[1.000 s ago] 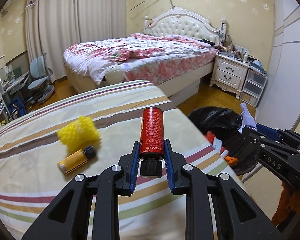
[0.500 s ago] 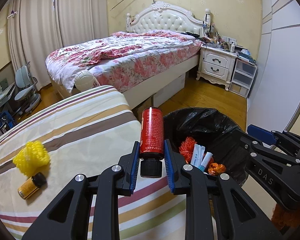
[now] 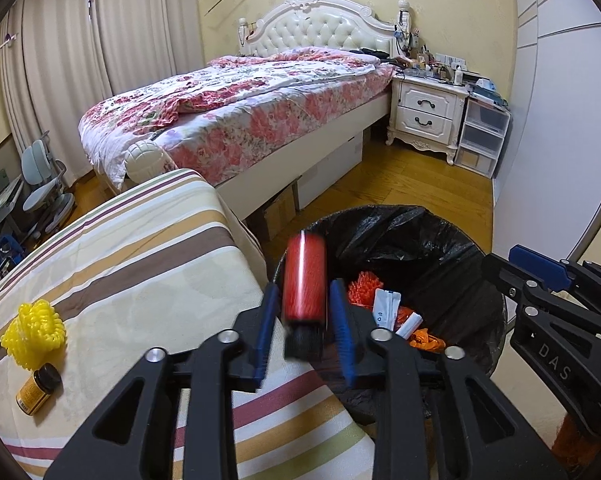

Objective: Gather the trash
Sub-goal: 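Carry the red can and glove over the bin and open both grippers, then move both open grippers back toward the yellow mesh and bottle, then close the left gripper on the yellow-labelled bottle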

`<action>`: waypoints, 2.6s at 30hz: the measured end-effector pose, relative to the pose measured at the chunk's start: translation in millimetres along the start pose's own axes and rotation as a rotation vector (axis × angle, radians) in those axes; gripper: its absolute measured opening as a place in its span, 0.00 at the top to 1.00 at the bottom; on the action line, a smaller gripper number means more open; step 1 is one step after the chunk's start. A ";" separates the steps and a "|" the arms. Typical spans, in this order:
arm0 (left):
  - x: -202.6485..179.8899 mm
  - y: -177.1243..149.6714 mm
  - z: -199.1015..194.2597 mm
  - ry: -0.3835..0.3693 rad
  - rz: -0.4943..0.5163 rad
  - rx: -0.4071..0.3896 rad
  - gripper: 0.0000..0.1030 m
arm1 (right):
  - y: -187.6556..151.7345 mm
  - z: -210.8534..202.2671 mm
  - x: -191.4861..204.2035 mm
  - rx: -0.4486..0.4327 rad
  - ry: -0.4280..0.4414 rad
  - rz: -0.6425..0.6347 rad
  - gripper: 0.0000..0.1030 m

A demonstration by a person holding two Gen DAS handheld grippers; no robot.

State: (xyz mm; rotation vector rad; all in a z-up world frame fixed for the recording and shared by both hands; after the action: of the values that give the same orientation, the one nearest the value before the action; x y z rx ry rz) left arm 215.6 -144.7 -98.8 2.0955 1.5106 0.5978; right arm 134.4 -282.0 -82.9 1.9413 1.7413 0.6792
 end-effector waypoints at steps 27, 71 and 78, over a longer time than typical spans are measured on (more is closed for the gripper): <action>63.1 -25.7 -26.0 0.132 -0.085 -0.024 0.38 | -9.7 -12.2 31.5 0.003 0.055 -0.014 0.68; 202.0 -116.1 -39.1 0.174 -0.236 0.145 0.76 | -42.8 -3.6 190.8 0.099 0.209 -0.234 0.51; 210.6 -138.8 -57.2 0.180 -0.262 0.139 0.76 | -44.0 -5.0 193.1 0.099 0.212 -0.242 0.51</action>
State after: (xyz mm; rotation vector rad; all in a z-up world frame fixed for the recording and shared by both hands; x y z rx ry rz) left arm 140.0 101.3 -124.8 1.9387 1.9405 0.6108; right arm 113.5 -85.3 -93.5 1.7308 2.1334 0.7445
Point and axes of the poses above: each gripper's, at about its wrist camera, not at the fingertips, and z roughly the way its jaws point, x to its left, y to its top, the point moved 9 cm from there along z, roughly the way its jaws point, and after that the axes turned 9 degrees about x, right-handed, at the moved point
